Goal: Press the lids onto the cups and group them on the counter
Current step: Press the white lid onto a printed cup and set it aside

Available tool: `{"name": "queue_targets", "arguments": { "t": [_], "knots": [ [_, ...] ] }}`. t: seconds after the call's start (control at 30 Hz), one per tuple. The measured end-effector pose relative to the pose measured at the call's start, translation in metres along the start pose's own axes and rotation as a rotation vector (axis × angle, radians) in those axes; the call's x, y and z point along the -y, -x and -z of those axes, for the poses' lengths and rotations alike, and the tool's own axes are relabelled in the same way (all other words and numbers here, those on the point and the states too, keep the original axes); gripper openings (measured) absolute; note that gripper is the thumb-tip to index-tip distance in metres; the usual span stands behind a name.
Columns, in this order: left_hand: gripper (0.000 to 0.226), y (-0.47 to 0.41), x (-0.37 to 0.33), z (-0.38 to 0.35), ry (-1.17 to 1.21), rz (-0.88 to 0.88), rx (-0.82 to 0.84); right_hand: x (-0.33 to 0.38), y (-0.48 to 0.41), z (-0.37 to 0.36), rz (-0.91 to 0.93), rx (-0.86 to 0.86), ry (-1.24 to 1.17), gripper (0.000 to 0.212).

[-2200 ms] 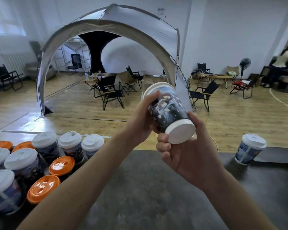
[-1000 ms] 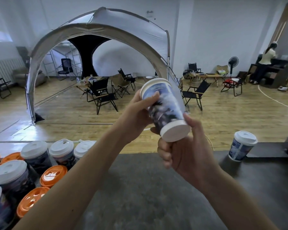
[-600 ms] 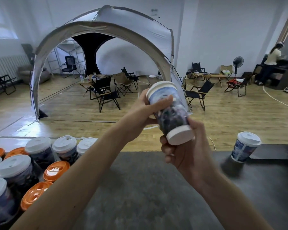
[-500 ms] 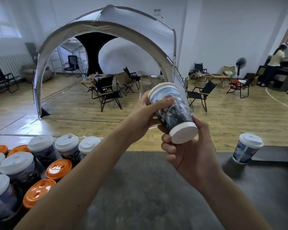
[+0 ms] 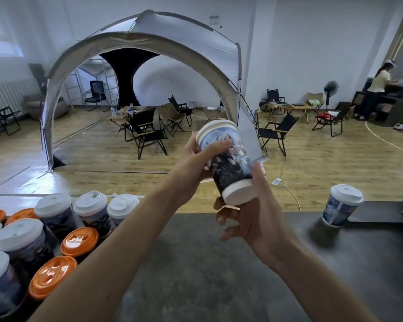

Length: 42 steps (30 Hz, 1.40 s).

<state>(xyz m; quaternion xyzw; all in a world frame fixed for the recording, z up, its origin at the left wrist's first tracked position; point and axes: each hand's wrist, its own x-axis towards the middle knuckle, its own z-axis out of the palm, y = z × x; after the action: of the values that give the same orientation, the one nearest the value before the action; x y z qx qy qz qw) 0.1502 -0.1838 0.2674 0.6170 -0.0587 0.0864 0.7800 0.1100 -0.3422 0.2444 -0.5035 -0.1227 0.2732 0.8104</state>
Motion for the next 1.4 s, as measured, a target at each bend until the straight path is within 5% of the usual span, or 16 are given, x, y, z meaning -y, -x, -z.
{"name": "queue_targets", "arguments": {
  "t": [0.1, 0.3, 0.53, 0.67, 0.77, 0.87, 1.0, 1.17, 1.27, 1.4],
  "knots": [
    [0.07, -0.001, 0.002, -0.002, -0.119, -0.004, -0.02, -0.002, 0.0, -0.001, 0.004, -0.045, 0.06, 0.069],
    [0.06, 0.0, 0.003, -0.005, -0.058, 0.048, 0.062, 0.007, 0.003, -0.001, -0.094, 0.101, -0.337, 0.069],
    [0.085, -0.001, 0.001, -0.006, -0.201, -0.006, -0.001, 0.002, -0.001, 0.012, -0.056, -0.005, -0.148, 0.073],
    [0.075, 0.001, 0.002, -0.001, -0.119, 0.002, 0.039, 0.003, 0.0, 0.017, -0.157, 0.177, -0.462, 0.067],
    [0.07, 0.001, 0.007, 0.002, -0.125, -0.013, 0.021, -0.001, -0.001, 0.02, -0.158, 0.189, -0.482, 0.071],
    [0.063, 0.004, 0.01, 0.009, -0.167, 0.024, -0.013, -0.008, -0.005, 0.023, -0.069, 0.079, -0.252, 0.068],
    [0.078, 0.022, 0.021, 0.024, -0.174, 0.064, -0.059, -0.032, -0.008, 0.028, 0.405, -0.233, 0.851, 0.058],
    [0.052, 0.043, 0.052, 0.032, -0.029, 0.04, -0.334, -0.048, -0.013, 0.031, 0.694, -0.365, 0.976, 0.052],
    [0.048, 0.064, 0.081, 0.04, 0.12, 0.327, -0.245, -0.051, -0.021, 0.026, 0.807, -0.404, 1.0, 0.055],
    [0.059, 0.092, 0.125, 0.052, 0.272, 0.52, -0.188, -0.068, -0.034, 0.014, 0.725, -0.274, 1.247, 0.065]
  ]
}}
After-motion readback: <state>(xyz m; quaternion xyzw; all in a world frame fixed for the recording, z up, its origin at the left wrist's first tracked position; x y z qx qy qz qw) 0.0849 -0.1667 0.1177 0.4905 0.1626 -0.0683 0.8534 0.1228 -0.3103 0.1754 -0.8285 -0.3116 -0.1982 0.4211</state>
